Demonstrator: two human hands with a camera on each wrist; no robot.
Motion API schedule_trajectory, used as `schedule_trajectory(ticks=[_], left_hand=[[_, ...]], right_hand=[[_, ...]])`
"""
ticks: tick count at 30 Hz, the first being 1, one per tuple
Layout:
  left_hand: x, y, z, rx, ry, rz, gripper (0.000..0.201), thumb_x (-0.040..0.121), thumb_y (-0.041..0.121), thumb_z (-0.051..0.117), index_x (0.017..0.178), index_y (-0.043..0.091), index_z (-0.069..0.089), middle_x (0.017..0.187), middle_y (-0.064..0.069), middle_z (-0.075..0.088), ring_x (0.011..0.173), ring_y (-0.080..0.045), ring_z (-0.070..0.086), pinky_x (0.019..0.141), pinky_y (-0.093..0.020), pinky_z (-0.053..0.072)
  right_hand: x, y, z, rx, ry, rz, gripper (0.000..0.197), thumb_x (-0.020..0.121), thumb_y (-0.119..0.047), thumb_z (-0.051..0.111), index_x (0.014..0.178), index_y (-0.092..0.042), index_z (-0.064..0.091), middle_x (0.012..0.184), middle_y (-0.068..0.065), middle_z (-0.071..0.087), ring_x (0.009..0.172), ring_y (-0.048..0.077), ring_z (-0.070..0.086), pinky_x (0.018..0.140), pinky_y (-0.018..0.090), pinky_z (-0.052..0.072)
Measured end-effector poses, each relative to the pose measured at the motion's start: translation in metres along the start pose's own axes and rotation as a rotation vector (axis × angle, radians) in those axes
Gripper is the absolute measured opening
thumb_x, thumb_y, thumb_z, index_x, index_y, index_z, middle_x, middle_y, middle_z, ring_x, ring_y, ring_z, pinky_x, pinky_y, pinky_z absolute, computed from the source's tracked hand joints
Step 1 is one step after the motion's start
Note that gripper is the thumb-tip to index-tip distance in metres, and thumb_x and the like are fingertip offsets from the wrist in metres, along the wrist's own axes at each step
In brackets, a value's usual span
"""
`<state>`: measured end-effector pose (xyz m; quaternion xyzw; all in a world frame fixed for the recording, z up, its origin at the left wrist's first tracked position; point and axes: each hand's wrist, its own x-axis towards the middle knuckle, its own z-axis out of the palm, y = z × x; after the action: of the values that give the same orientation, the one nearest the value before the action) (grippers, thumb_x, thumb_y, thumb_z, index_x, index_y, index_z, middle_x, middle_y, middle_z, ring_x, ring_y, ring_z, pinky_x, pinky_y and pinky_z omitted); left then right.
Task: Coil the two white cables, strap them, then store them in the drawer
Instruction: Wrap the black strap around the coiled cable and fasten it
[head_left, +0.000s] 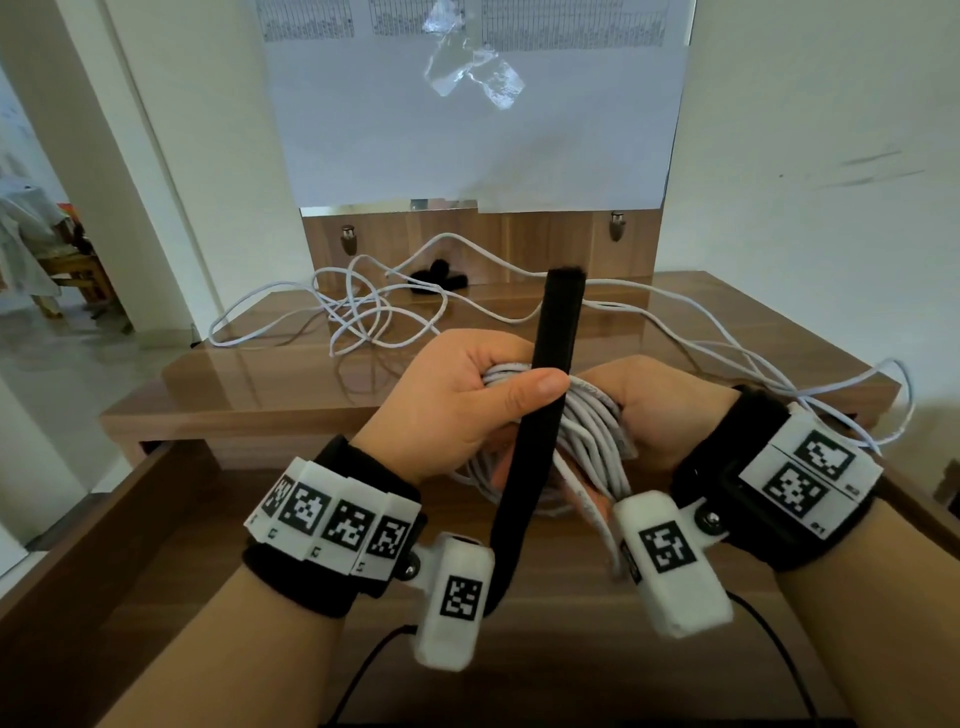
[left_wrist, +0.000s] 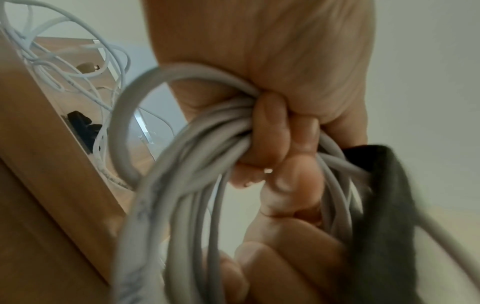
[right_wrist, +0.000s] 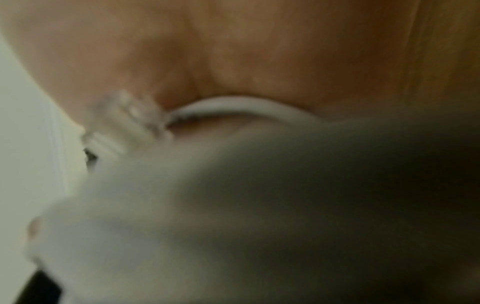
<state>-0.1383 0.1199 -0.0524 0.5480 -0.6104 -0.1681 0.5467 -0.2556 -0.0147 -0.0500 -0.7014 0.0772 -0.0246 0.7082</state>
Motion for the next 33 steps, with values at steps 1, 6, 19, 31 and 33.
schedule_trajectory(ticks=[1, 6, 19, 31, 33], left_hand=[[-0.001, 0.000, -0.001, -0.022, -0.011, -0.012, 0.028, 0.092, 0.023, 0.060, 0.080, -0.003, 0.063, 0.067, -0.011, 0.068, 0.051, -0.042, 0.061, 0.039, -0.041, 0.048], [-0.002, 0.000, 0.000, -0.129, -0.084, -0.013, 0.036, 0.094, 0.017, 0.059, 0.081, -0.016, 0.055, 0.059, -0.021, 0.063, 0.034, -0.033, 0.051, 0.033, -0.019, 0.040], [-0.002, 0.002, -0.001, 0.002, 0.003, 0.034, 0.034, 0.093, 0.023, 0.062, 0.077, -0.006, 0.062, 0.063, -0.024, 0.062, 0.045, -0.045, 0.053, 0.036, -0.037, 0.039], [0.000, 0.002, 0.001, 0.112, 0.008, 0.051, 0.025, 0.092, 0.020, 0.058, 0.068, 0.018, 0.062, 0.059, 0.010, 0.059, 0.052, 0.000, 0.055, 0.053, -0.012, 0.042], [0.001, 0.002, 0.001, 0.107, 0.007, 0.054, 0.025, 0.093, 0.023, 0.062, 0.068, 0.018, 0.063, 0.059, 0.007, 0.059, 0.052, -0.004, 0.055, 0.053, -0.014, 0.042]], right_hand=[[0.000, -0.001, 0.000, 0.015, -0.026, 0.038, 0.042, 0.088, -0.005, 0.043, 0.062, -0.011, 0.076, 0.075, 0.028, 0.063, 0.062, 0.037, 0.056, 0.056, 0.032, 0.052], [0.004, 0.007, 0.004, 0.156, -0.031, -0.017, 0.058, 0.096, -0.009, 0.036, 0.054, -0.021, 0.075, 0.067, 0.008, 0.071, 0.060, 0.023, 0.068, 0.061, 0.032, 0.058], [-0.011, -0.009, 0.004, -0.101, -0.365, 0.122, 0.038, 0.085, -0.031, 0.051, 0.100, -0.006, 0.075, 0.093, 0.040, 0.063, 0.071, 0.041, 0.058, 0.076, 0.049, 0.049], [0.003, 0.002, -0.001, 0.158, -0.454, 0.247, 0.049, 0.092, -0.024, 0.035, 0.114, 0.010, 0.062, 0.100, 0.028, 0.068, 0.081, 0.035, 0.068, 0.077, 0.040, 0.056], [0.003, 0.002, -0.001, 0.171, -0.488, 0.249, 0.051, 0.092, -0.025, 0.035, 0.116, 0.015, 0.057, 0.097, 0.030, 0.068, 0.077, 0.035, 0.068, 0.072, 0.037, 0.057]])
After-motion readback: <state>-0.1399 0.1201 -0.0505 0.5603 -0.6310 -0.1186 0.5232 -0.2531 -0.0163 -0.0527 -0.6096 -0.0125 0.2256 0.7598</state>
